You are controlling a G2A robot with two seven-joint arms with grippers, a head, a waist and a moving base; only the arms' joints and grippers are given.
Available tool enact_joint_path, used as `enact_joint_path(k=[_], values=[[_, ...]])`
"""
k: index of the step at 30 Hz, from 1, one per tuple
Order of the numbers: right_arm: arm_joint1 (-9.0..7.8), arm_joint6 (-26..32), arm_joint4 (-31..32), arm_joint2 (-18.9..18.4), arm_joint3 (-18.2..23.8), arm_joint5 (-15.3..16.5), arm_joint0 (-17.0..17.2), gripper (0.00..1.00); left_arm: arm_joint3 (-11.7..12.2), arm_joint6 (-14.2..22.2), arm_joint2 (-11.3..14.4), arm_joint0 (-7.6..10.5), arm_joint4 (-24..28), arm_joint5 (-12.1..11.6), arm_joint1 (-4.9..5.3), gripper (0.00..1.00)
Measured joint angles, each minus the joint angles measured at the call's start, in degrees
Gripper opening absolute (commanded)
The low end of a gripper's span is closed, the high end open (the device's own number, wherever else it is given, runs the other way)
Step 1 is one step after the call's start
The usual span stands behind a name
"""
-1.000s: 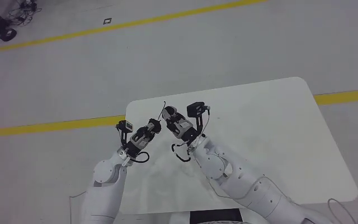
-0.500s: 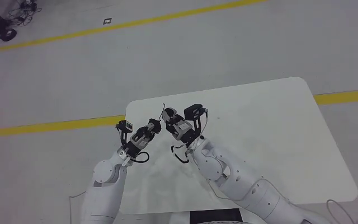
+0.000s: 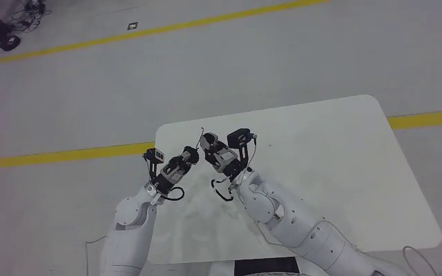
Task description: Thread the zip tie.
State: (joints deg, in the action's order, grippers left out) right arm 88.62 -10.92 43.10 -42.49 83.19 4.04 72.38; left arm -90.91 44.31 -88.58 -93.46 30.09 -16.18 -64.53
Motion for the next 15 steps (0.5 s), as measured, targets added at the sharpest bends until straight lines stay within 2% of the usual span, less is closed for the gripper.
enact_joint_path(k=[15], values=[[-0.16,-0.8,9.2,-0.4,1.3,-0.5,0.9,0.00,0.0,0.0,0.0,0.00,0.0,0.0,0.00,0.00]])
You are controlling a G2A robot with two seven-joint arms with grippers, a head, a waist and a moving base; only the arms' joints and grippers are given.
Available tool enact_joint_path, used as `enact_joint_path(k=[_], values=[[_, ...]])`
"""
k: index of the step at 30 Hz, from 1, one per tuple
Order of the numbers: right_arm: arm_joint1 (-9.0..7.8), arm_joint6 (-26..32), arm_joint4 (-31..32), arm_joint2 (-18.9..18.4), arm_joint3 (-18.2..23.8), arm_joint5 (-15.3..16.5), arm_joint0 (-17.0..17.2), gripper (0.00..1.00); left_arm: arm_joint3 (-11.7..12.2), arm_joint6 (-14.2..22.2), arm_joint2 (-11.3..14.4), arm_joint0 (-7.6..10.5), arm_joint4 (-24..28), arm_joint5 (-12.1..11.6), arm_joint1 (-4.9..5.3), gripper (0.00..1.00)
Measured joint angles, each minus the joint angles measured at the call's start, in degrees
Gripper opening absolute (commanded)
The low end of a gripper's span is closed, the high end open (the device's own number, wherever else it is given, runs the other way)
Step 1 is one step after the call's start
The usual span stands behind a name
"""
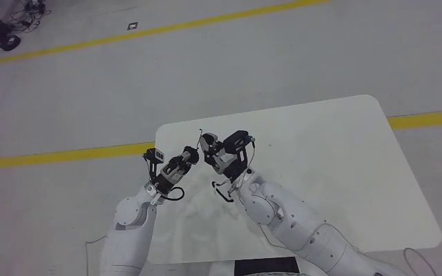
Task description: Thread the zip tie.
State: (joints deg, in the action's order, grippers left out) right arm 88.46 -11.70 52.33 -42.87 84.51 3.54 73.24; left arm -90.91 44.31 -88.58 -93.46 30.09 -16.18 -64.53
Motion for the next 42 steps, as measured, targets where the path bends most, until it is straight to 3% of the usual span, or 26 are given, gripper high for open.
enact_joint_path(k=[21,42], values=[[0.88,-0.3,2.6,-0.5,-2.7,-0.2,-0.5,0.00,0.0,0.0,0.0,0.00,0.0,0.0,0.00,0.00],[1.14,0.0,4.4,-1.6,-1.4,0.8,0.7,0.00,0.0,0.0,0.0,0.00,0.0,0.0,0.00,0.00]])
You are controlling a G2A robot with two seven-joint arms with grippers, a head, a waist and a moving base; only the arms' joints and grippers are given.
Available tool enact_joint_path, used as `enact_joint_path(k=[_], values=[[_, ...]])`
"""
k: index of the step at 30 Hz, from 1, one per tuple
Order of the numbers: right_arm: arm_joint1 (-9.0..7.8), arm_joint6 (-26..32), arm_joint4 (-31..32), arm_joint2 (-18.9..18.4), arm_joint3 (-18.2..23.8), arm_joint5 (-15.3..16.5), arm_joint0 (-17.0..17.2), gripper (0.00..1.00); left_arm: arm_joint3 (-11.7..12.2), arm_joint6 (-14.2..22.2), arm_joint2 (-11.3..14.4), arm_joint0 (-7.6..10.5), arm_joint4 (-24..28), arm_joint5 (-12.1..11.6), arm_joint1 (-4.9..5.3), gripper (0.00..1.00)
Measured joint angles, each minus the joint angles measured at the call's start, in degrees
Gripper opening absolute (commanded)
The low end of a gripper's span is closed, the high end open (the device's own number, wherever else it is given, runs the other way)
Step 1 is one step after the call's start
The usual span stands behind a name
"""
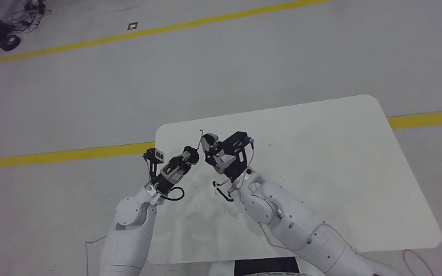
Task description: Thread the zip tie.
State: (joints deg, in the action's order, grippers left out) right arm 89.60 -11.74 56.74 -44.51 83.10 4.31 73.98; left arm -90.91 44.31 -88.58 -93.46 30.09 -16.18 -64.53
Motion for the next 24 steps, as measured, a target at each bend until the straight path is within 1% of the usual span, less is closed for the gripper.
enact_joint_path(k=[24], values=[[0.80,0.0,0.6,-0.2,-1.7,-0.2,-0.2,0.00,0.0,0.0,0.0,0.00,0.0,0.0,0.00,0.00]])
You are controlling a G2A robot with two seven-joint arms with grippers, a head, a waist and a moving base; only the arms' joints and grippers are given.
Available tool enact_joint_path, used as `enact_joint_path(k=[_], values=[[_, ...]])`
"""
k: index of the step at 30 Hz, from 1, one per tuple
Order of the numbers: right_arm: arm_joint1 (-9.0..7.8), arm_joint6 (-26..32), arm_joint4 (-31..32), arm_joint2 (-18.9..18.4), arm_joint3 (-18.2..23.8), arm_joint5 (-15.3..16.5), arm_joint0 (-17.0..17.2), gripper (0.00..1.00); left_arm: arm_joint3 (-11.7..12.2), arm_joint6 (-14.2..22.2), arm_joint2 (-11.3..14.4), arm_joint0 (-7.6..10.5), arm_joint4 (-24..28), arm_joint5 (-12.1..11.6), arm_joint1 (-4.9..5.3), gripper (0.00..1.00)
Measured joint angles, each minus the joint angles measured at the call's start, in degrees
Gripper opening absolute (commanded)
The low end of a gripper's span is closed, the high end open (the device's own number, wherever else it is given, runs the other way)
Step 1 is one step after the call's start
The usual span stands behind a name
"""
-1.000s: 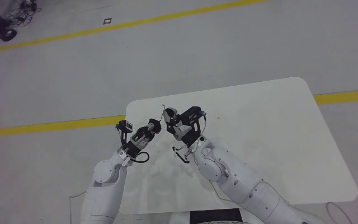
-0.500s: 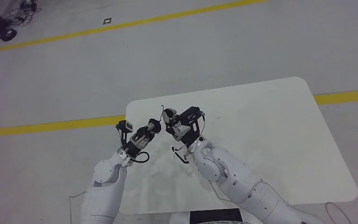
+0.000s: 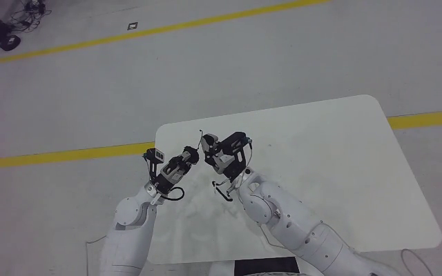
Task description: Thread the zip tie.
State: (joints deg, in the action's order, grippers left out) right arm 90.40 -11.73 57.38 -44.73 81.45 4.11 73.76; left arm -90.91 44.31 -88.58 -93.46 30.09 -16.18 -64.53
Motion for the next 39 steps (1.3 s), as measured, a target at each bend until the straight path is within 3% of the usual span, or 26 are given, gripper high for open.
enact_joint_path(k=[39], values=[[0.49,2.8,2.3,-0.3,-1.5,1.8,0.2,0.00,0.0,0.0,0.0,0.00,0.0,0.0,0.00,0.00]])
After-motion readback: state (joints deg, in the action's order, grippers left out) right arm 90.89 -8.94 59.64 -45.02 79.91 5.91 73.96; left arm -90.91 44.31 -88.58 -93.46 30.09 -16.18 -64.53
